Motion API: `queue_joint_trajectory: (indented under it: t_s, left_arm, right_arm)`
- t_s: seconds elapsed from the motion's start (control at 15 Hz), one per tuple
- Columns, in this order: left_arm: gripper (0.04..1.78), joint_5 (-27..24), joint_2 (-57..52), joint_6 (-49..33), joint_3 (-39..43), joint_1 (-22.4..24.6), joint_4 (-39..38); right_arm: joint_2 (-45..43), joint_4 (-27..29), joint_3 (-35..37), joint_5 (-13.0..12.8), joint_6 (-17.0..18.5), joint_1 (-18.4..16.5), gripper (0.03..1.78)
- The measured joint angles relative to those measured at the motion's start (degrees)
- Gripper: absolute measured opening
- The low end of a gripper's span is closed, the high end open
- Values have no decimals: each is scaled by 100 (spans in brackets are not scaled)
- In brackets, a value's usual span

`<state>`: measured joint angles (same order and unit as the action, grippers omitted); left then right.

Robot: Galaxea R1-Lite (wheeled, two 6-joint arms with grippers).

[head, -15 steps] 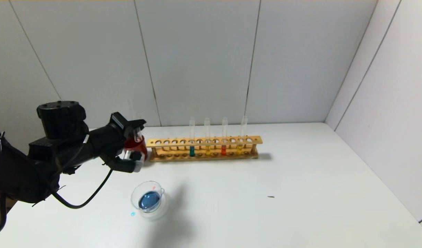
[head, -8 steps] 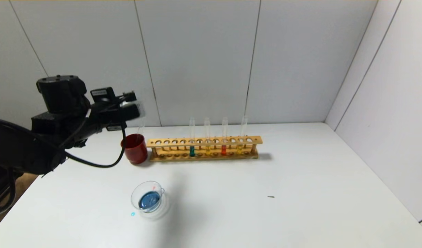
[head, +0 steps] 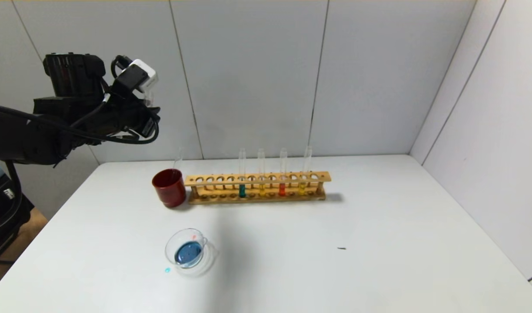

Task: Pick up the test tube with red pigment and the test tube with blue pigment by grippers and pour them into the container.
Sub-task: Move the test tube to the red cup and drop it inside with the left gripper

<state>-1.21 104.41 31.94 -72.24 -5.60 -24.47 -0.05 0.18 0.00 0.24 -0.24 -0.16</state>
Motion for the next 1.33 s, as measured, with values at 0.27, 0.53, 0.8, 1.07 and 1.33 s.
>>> queue_joint_trajectory:
  t_s: [0.27, 0.53, 0.8, 1.07, 1.33]
  left_arm:
    - [33, -41, 30, -1072, -57, 39, 680]
    - [33, -229, -34, -2116, -11, 39, 1204]
    - [33, -265, -33, -2612, 96, 37, 1130]
    - [33, -188, 105, -2649, 140, 63, 1069]
    - [33, -199, 302, -2647, 322, 185, 514]
  right_arm:
    - [0, 0, 0, 2, 0, -2, 175]
    - [0, 0, 0, 0, 0, -2, 175]
    - [0, 0, 0, 0, 2, 0, 175]
    - [0, 0, 0, 2, 2, -2, 175]
    - [0, 0, 0, 2, 2, 0, 175]
